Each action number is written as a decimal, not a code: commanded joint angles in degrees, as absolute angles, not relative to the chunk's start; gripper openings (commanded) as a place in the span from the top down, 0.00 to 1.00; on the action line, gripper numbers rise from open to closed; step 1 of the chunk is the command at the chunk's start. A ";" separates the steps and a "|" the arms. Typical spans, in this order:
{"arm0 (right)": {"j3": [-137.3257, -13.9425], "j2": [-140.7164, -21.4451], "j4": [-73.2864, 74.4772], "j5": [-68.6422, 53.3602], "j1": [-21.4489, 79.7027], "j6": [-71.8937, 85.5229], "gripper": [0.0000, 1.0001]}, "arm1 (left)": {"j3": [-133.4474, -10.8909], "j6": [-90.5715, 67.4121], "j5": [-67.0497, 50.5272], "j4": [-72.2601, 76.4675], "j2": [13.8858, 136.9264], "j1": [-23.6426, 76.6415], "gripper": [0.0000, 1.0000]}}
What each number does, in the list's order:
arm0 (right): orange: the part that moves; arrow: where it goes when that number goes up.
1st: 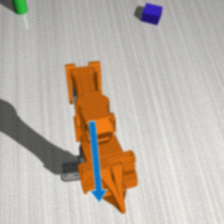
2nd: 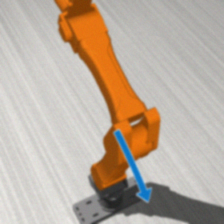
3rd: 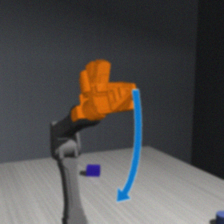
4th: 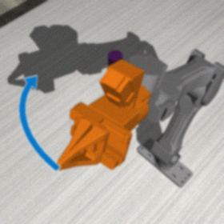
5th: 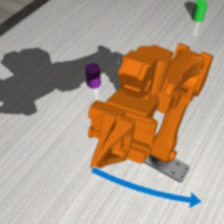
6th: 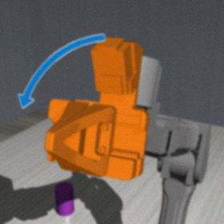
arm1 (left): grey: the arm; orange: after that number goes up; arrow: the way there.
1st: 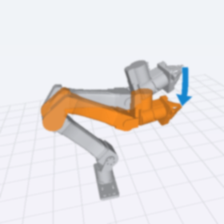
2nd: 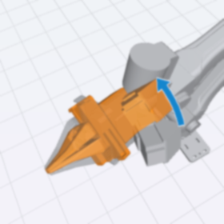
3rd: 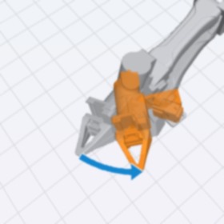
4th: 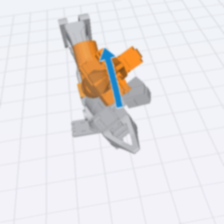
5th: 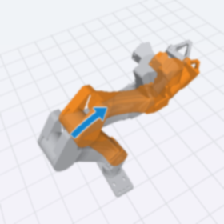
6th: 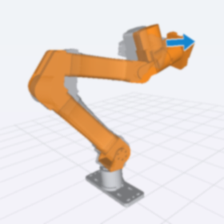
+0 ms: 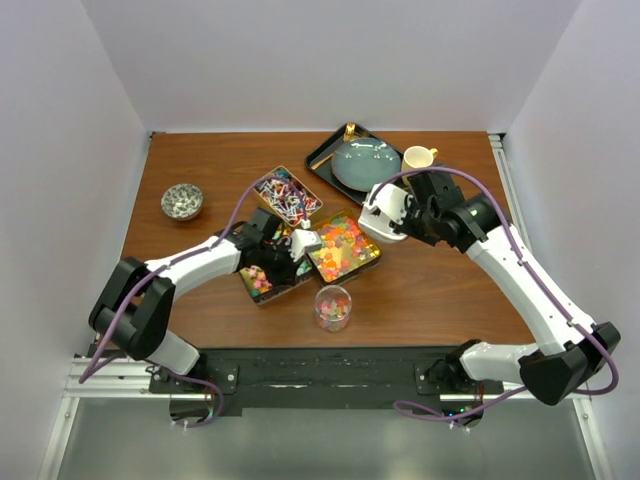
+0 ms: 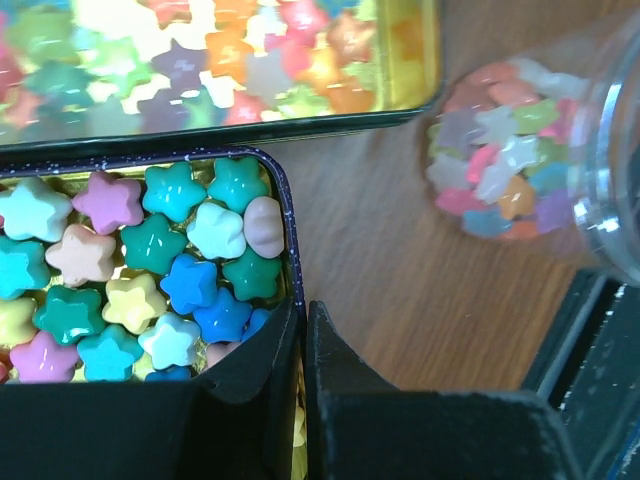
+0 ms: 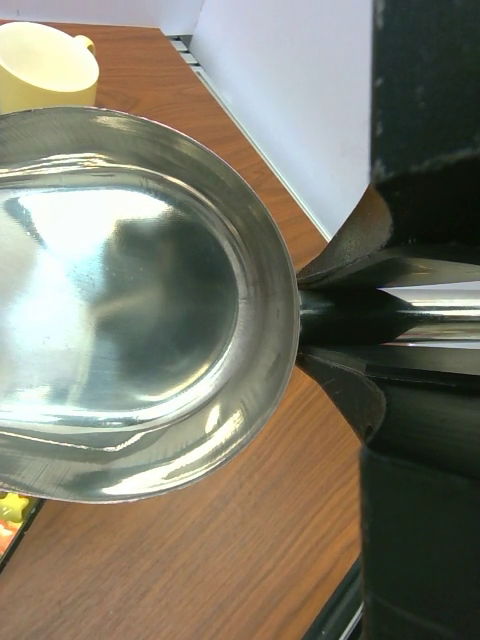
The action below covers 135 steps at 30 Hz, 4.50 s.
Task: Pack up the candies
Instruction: Move the storage box to the center of the board, then scoop the fake candies from the storage box.
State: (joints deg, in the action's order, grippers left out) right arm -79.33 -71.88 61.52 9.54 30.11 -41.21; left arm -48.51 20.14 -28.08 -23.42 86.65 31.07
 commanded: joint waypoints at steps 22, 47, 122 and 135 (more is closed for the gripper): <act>-75.14 -68.20 59.06 8.36 26.81 -46.05 1.00 | -63.11 22.85 -24.26 -24.34 91.34 42.19 0.53; -113.70 -103.61 80.04 5.26 39.19 -70.31 1.00 | -52.58 -13.52 -29.81 -19.24 73.21 7.84 0.96; -112.85 -129.38 89.30 30.50 53.35 -78.21 1.00 | -16.09 -41.22 -36.12 20.83 76.20 16.70 0.55; -115.06 -129.29 90.97 32.87 49.75 -89.46 1.00 | -14.15 -37.62 -37.17 25.13 72.34 16.70 0.55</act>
